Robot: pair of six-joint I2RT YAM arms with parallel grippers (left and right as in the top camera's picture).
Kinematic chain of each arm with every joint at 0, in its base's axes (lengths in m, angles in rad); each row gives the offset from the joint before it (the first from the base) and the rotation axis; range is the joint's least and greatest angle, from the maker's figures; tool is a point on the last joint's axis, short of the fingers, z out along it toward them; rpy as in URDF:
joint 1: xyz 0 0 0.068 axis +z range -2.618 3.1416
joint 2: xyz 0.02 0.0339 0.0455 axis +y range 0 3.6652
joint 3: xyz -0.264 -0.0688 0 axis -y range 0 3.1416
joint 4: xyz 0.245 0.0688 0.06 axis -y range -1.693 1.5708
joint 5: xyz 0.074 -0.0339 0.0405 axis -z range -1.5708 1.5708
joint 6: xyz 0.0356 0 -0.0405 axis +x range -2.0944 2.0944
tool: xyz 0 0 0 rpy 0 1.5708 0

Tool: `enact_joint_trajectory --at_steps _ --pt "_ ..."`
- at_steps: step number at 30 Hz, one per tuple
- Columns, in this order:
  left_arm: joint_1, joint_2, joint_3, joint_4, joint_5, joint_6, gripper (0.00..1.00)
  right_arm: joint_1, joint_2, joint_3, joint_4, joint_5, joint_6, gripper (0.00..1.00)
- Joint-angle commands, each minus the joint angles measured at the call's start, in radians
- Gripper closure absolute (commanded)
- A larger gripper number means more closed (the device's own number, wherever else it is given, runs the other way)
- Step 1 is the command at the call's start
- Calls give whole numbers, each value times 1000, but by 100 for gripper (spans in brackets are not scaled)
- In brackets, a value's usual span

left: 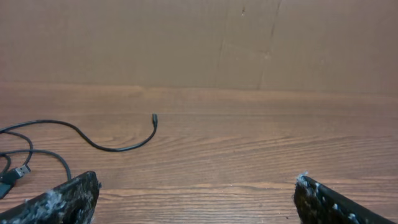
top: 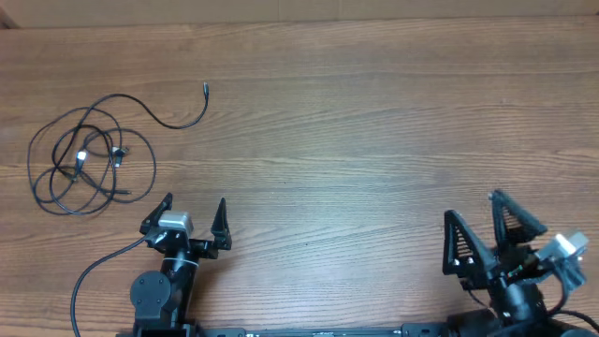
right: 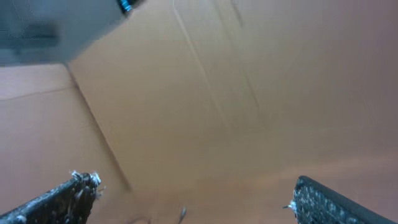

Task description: Untangle cables

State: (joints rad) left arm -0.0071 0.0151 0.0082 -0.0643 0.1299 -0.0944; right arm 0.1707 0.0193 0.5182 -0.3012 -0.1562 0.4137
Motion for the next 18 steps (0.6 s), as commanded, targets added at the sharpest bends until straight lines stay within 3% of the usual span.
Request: enact_joint_trajectory --at_steps 1,5,6,11,18 --pt "-6 -11 -3 -3 -3 16 0 -4 -16 -132 202 -6 -86 0" --pt "-6 -11 -3 -3 -3 16 0 -3 -16 -297 581 -69 -216 0" --pt "-6 -11 -3 -3 -3 16 0 -2 -16 -370 760 -98 -297 0" --pt "-6 -11 -3 -3 -3 16 1 -3 -16 -428 818 -98 -407 0" --pt "-6 -11 -3 -3 -3 16 1 -3 -16 -512 766 -50 -422 0"
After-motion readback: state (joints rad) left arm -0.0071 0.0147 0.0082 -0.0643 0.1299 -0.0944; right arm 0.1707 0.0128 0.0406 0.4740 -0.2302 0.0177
